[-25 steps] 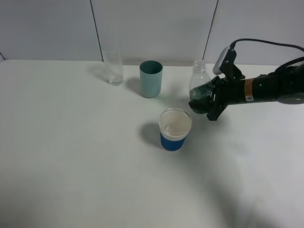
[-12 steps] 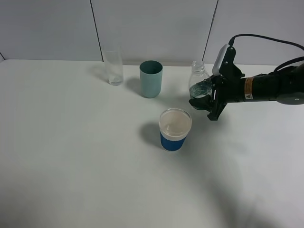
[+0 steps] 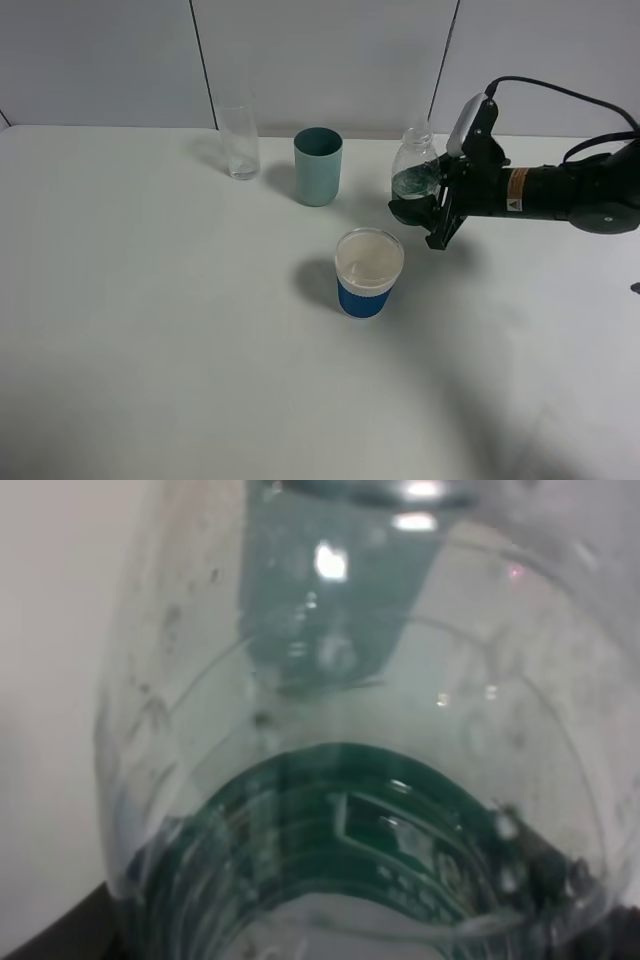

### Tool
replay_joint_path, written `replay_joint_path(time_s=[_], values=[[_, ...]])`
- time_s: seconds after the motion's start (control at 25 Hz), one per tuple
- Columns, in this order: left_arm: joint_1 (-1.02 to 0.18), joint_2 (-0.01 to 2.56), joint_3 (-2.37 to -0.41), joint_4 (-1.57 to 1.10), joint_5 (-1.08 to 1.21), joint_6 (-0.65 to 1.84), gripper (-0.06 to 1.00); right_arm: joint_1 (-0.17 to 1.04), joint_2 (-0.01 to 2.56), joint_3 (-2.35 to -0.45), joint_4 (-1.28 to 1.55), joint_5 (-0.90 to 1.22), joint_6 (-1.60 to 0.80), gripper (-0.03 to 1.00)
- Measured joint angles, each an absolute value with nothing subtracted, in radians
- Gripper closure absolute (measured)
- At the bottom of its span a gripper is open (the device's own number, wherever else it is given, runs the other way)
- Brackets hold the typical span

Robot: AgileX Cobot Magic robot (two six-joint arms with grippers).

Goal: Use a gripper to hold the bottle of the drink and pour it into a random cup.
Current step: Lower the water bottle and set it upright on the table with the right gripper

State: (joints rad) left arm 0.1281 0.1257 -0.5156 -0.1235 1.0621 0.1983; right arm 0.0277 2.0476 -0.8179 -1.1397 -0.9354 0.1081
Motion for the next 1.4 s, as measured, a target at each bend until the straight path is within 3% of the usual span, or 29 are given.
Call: replay_joint_path(time_s=[1.4], values=[[0.128, 0.126, -0.516, -0.124, 1.062, 0.198, -0.05, 0.027, 2.087, -0.817, -1.129, -0.974, 0.167, 0.4]])
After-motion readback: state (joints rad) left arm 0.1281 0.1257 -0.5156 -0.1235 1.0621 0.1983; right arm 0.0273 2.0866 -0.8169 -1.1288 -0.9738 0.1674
